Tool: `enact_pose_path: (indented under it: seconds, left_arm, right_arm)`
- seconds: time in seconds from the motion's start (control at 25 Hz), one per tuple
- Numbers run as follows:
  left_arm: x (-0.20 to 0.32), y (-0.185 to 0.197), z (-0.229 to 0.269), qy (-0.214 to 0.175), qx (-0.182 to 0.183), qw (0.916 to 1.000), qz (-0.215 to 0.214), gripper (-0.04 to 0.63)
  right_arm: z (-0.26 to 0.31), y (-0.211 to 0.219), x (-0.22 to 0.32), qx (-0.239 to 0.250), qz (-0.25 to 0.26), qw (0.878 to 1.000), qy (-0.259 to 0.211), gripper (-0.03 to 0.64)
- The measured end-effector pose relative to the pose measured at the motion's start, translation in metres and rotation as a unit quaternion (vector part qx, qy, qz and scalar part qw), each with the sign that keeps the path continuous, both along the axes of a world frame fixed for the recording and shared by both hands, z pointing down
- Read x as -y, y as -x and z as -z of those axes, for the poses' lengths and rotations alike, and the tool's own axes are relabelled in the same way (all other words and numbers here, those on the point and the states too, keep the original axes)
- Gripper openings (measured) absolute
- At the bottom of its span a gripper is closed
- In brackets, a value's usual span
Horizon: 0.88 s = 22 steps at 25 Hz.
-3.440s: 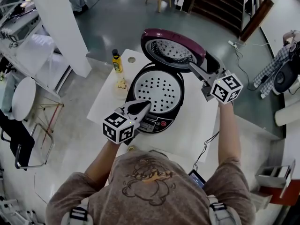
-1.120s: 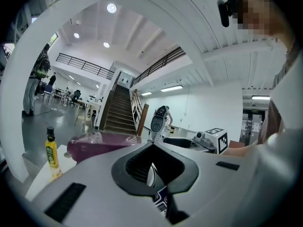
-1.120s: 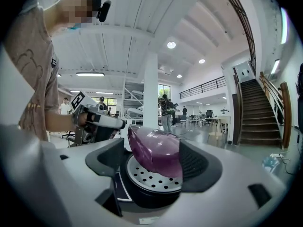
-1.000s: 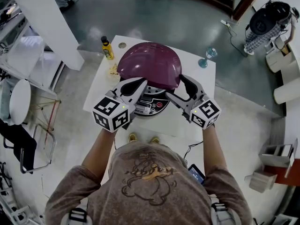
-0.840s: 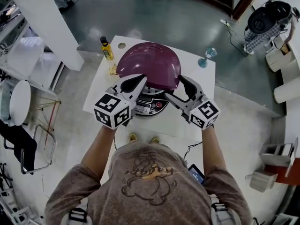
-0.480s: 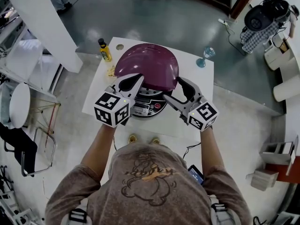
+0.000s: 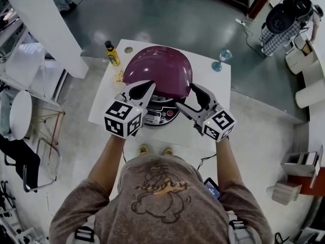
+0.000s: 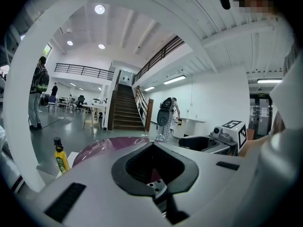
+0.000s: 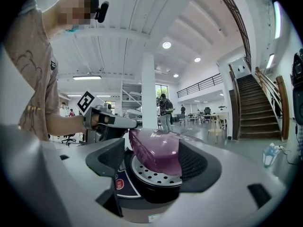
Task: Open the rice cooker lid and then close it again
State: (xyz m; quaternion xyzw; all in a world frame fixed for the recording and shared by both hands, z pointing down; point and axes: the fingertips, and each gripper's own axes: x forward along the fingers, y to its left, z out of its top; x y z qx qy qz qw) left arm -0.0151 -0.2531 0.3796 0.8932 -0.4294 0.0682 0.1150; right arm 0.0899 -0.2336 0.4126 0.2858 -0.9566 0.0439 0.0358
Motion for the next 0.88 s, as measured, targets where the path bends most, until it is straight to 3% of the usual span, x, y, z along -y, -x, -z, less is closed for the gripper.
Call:
enact_pose_path:
  seconds: [0.88]
  left_arm:
    - [-0.005,0.003,-0.037,0.044,0.009,0.999,-0.001,0.02]
  right_arm:
    - [-0.026,-0.001,-0.005,-0.003,0.002,0.999,0.043,0.302]
